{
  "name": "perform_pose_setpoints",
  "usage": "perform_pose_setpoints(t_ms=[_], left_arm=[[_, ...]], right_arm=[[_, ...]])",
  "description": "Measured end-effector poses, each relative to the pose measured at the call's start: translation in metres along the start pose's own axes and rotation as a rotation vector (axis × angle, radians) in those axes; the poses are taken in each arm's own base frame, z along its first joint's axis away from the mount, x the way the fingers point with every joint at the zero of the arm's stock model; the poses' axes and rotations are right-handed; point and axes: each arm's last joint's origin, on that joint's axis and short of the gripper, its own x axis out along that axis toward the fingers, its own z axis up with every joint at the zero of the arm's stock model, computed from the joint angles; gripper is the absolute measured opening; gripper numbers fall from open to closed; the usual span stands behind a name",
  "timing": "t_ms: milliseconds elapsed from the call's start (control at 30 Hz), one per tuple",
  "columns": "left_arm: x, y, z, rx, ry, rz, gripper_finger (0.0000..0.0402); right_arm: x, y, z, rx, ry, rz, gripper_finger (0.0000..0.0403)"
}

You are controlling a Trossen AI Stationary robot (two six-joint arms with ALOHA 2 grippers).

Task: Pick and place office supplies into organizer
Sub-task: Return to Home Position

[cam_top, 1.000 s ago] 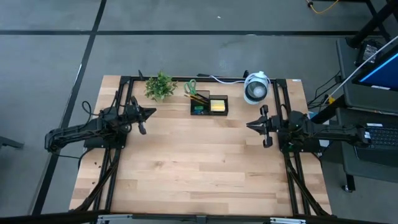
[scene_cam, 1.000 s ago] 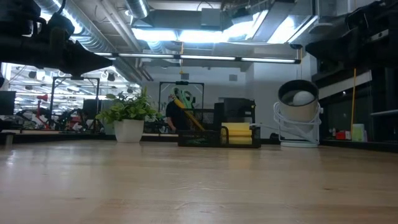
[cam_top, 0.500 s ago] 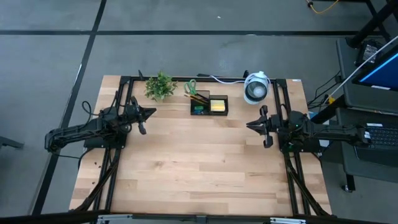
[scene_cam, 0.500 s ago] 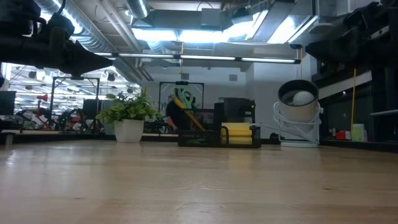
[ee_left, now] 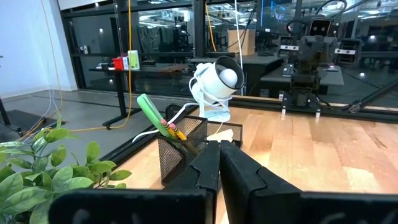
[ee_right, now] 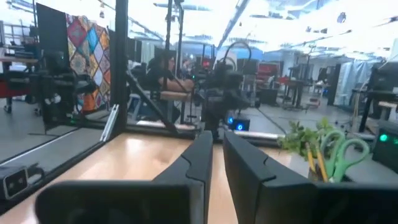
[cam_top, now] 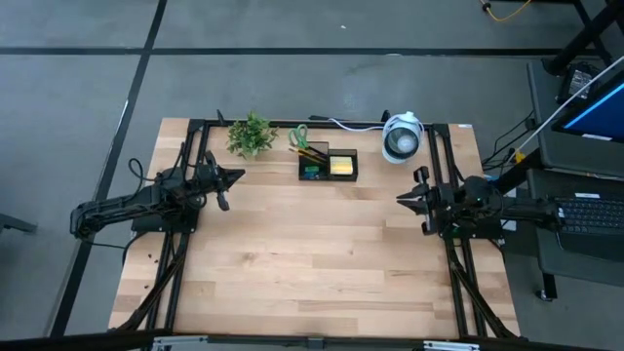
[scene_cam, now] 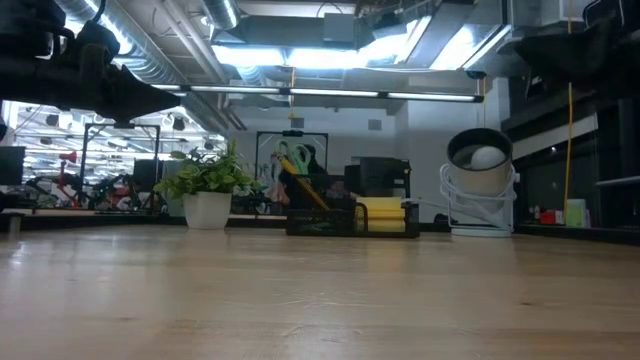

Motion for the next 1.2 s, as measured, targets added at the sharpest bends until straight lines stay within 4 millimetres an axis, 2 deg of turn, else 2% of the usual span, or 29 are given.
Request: perform_pose_setpoints(t_ms=[267, 633, 1200], left_arm=[[0.000, 0.000, 0.000, 0.000, 0.000, 0.000, 0.0007], [0.000, 0.000, 0.000, 0.000, 0.000, 0.000, 0.0010], [0.000, 0.000, 0.000, 0.000, 0.000, 0.000, 0.0009]], right_arm=[[-0.001, 0.002, -0.016, 0.074, 0.163, 0.009, 0.0046], [-0.001, 0.002, -0.016, 0.159, 0.165, -0.003, 0.0046], [-0.001, 0.002, -0.016, 0.153, 0.165, -0.002, 0.0046]])
